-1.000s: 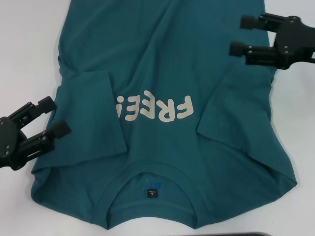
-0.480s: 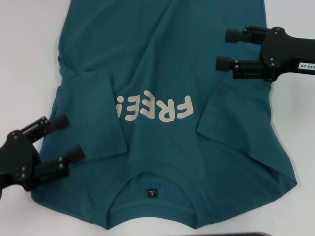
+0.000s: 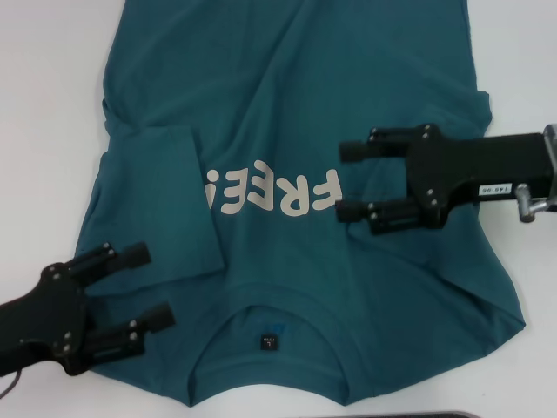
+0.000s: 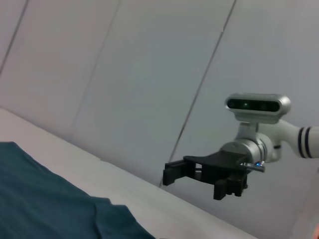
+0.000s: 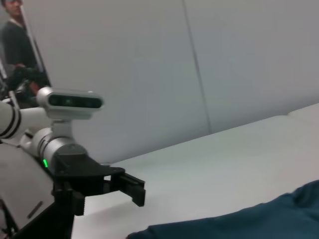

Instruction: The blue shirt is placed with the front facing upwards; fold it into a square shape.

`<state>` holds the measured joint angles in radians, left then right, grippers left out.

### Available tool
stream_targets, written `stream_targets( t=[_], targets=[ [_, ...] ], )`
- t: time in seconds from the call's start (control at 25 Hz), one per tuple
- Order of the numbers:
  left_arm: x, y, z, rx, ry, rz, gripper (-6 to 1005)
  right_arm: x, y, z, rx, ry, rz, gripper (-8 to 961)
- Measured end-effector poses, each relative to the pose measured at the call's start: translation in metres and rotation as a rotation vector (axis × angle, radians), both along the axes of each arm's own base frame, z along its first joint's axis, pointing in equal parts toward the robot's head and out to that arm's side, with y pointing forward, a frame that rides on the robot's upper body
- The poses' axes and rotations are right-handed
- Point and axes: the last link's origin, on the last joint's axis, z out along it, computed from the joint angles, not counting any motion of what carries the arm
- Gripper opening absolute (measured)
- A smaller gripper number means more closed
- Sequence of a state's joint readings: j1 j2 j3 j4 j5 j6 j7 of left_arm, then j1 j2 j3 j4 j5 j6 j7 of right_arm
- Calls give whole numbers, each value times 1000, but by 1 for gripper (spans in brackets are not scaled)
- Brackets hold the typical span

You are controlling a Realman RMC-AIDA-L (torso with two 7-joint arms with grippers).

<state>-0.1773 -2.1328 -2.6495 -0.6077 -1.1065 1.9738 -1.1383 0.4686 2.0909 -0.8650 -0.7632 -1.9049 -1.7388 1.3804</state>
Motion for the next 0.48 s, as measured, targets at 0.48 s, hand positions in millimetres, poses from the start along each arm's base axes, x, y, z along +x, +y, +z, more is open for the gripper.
stream_targets(
  t=[0.48],
  targets=[
    [-2,-9,-5,-45,3,14,874,3,-8,-8,-46,4,-9,853]
  ],
)
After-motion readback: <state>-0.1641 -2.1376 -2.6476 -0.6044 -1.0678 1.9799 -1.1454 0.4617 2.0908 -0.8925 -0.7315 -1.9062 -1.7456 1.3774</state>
